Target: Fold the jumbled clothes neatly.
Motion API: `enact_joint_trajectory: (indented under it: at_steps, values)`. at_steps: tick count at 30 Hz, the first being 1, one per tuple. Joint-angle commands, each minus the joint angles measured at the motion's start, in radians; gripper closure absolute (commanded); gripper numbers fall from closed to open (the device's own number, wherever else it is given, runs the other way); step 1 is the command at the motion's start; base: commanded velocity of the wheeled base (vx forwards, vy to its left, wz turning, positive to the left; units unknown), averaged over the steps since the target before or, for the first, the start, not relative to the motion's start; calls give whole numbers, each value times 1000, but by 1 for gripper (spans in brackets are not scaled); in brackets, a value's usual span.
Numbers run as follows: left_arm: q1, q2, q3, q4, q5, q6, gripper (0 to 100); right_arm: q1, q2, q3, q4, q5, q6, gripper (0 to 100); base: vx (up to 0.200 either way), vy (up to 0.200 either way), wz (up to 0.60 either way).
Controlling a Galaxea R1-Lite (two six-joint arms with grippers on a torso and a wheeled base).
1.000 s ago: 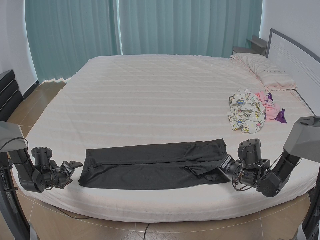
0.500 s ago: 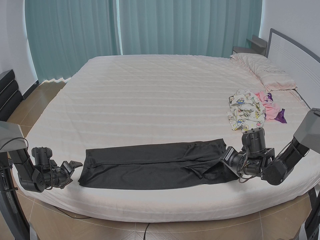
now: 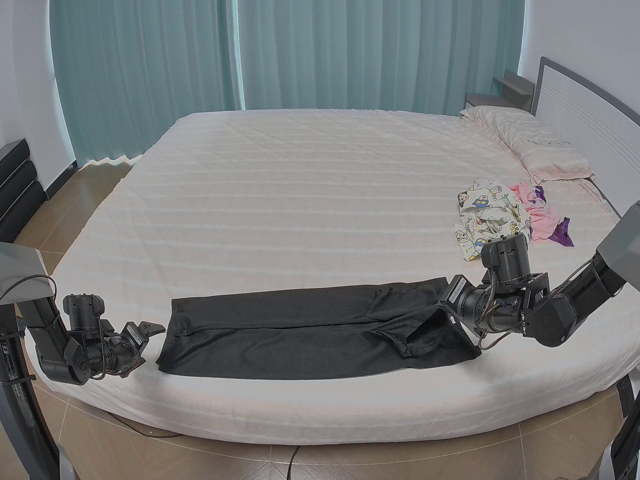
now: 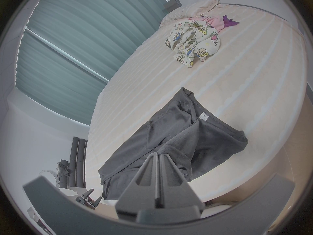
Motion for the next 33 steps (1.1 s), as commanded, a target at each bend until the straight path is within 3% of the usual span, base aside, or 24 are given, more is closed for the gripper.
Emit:
enact_joint_trajectory:
  at_steps: [1,11,19,20,33]
  values:
    - [0,2,0,0,0,0,0,-6,-2,-39,29,7,-5,100,0,0,0]
    - [0,2,-3,0,0,0,0,-23,-51,-27,149,70,-17,100,0,0,0]
    - [0,2,-2,0,0,0,0,-23,-9,1,157,78,-60,100,0,0,0]
    - [0,2,-2,0,0,0,0,-23,-2,4,155,76,-72,0,0,0,0]
    - [0,2,-2,0,0,0,0,-65,60,7,145,75,-117,0,0,0,0]
